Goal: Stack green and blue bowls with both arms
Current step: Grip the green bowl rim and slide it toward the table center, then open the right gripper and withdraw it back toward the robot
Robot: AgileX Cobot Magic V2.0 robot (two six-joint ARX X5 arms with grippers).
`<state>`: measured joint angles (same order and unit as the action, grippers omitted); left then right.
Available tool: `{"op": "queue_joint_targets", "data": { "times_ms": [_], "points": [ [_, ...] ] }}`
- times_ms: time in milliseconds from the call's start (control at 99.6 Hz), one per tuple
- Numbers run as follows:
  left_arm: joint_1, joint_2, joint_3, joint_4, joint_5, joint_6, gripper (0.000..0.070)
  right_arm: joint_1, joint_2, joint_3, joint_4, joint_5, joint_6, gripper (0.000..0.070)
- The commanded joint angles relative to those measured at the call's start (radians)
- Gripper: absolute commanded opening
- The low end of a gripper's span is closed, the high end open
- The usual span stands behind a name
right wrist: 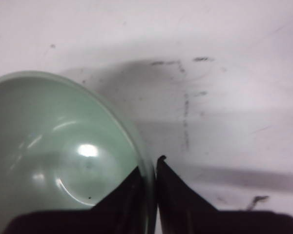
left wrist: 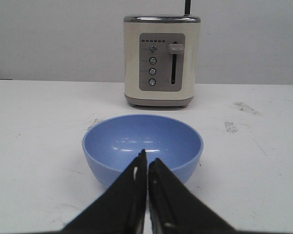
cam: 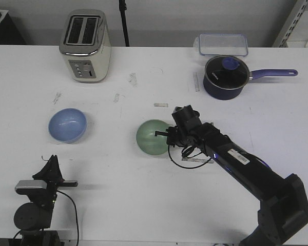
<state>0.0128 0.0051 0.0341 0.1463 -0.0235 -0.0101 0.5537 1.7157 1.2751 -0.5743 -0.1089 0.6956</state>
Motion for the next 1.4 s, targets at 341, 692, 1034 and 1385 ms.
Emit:
{"op": "queue_joint_targets", "data": {
  "times_ms": [341,692,1034,1385],
  "points": [
    [0.002,-0.002,-0.022,0.012,0.000,-0.002,0.0001,0.018,0.021,0.022,0.013,0.040,0.019,0.0009],
    [0.002,-0.002,-0.022,0.012,0.000,-0.002,0.0001,0.018,0.021,0.022,-0.024,0.064,0.031,0.0012],
    [0.002,-0.002,-0.022,0.012,0.000,-0.002,0.0001,0.031,0.021,0.022,-0.028,0.057,0.029,0.0248],
    [0.002,-0.002,-0.022,0.012,0.000,-0.002,0.0001,0.041,-0.008,0.023,0.004,0.088,0.006,0.0462]
  ]
}}
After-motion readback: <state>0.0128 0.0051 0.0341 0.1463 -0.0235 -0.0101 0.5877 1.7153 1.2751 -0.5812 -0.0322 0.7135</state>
